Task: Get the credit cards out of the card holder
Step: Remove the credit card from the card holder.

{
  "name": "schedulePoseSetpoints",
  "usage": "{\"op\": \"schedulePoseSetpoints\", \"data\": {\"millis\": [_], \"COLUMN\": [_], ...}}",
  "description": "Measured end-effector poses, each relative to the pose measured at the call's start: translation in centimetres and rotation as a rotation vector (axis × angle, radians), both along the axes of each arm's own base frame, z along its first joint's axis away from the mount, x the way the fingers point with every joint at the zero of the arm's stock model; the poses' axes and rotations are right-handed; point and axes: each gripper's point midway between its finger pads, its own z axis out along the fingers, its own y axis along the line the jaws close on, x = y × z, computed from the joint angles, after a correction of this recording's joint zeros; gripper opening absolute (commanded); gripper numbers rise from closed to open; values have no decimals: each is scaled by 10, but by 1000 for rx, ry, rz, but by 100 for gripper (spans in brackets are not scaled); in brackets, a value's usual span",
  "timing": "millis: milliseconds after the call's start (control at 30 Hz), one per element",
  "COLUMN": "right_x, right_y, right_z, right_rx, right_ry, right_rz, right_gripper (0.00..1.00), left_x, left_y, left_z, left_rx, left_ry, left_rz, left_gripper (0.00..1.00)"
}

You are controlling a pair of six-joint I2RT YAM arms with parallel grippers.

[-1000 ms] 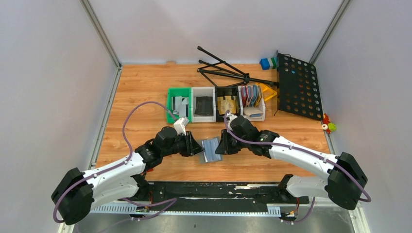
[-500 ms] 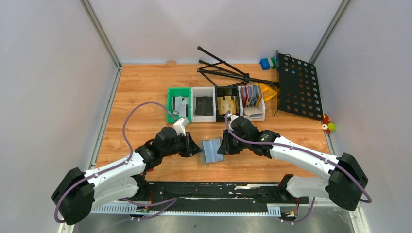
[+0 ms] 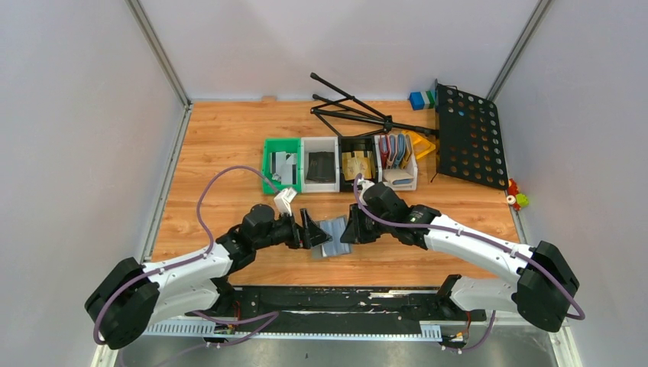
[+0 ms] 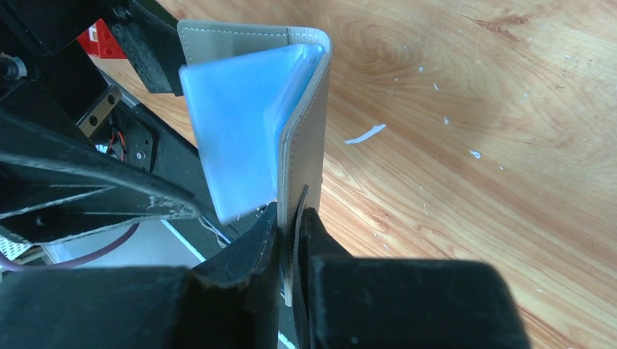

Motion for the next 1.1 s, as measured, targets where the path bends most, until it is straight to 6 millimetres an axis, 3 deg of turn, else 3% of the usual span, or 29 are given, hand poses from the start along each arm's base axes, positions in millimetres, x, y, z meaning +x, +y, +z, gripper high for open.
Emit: {"op": "schedulePoseSetpoints", "data": {"millis": [267,700,900,1100], "right_x": [-1,-10,-12,-15], "right_y": [6,21,22,24], "right_z": [5,18,19,19], "right_rx": [31,139,146,163], "right_ry": [0,12,20,24], "right_rz": [13,81,93,111], "right_gripper": [0,0,5,9], "left_x": [2,4,5,7], "left_y": [-7,-9,-11,-13], "left_z": [19,12,17,16], "left_rx": [-101,-97,-119,-124], "left_ry": [-31,-2,-5,2], "left_rz": [3,13,16,17], "left_gripper": [100,100,79,67]}}
